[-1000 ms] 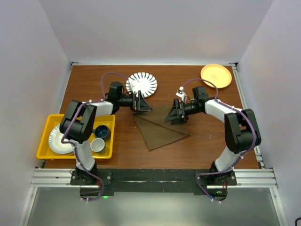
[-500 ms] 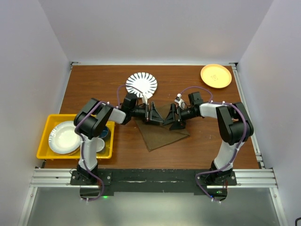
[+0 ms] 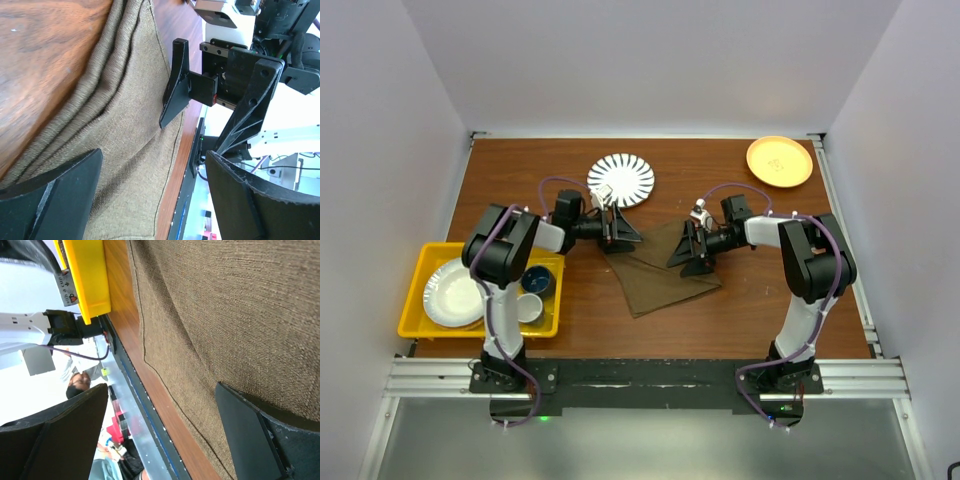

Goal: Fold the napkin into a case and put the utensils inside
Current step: Smooth out the upper triangle-folded napkin at the center of the board.

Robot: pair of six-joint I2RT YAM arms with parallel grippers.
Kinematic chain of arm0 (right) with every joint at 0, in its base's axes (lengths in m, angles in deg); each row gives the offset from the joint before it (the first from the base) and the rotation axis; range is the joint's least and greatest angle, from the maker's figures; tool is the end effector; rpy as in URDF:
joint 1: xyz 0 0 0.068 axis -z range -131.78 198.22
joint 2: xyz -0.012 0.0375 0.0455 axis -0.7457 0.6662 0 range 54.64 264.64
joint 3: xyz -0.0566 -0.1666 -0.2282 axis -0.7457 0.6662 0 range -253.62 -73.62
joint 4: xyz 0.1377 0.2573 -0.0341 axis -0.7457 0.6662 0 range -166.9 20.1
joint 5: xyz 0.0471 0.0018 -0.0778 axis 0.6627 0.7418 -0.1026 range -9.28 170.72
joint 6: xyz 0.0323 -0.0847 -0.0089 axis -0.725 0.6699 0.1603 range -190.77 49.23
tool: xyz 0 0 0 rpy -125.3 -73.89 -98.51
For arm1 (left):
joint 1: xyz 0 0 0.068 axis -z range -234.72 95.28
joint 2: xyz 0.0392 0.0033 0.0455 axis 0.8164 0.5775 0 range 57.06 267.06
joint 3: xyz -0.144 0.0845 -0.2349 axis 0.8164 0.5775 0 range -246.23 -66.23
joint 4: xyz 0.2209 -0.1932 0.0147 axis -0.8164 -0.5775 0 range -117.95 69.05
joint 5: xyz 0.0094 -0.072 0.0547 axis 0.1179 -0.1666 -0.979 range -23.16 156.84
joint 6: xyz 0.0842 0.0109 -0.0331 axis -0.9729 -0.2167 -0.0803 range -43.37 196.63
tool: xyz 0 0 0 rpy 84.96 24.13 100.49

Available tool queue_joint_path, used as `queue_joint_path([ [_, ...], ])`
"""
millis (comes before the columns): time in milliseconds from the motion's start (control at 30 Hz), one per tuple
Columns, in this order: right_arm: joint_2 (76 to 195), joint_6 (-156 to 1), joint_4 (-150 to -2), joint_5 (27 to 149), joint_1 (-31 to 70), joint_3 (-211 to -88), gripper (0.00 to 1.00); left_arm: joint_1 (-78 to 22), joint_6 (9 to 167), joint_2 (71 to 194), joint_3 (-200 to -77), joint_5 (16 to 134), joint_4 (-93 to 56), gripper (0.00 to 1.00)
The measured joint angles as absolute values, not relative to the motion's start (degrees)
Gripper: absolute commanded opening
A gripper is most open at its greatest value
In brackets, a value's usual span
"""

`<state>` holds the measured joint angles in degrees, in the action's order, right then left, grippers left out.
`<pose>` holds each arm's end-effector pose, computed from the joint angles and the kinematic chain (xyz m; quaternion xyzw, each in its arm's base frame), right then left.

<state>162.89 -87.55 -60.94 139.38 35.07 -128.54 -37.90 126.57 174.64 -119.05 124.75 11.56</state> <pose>0.3383 0.1506 0.0821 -0.0608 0.8600 0.5059 0.0269 0.3840 -0.1884 0.0718 0.0058 0.8011 -0.5865 0.1196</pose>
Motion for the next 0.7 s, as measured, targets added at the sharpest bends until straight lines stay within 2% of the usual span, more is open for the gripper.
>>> queue_joint_path([
  [400,161.6,-84.6,-57.5,139.7,33.5,-130.0,0.96,-38.7,125.3,171.5,-116.4,128.2,11.1,0.89],
  [500,159.5,-85.6,-56.7,139.2,31.8,-131.7,0.93,-36.2,125.9,169.4,-116.4,128.2,11.6,0.83],
  [700,157.3,-90.5,-61.7,138.3,30.6,-138.5,0.72,-34.1,128.4,168.2,-120.0,126.3,14.1,0.56],
])
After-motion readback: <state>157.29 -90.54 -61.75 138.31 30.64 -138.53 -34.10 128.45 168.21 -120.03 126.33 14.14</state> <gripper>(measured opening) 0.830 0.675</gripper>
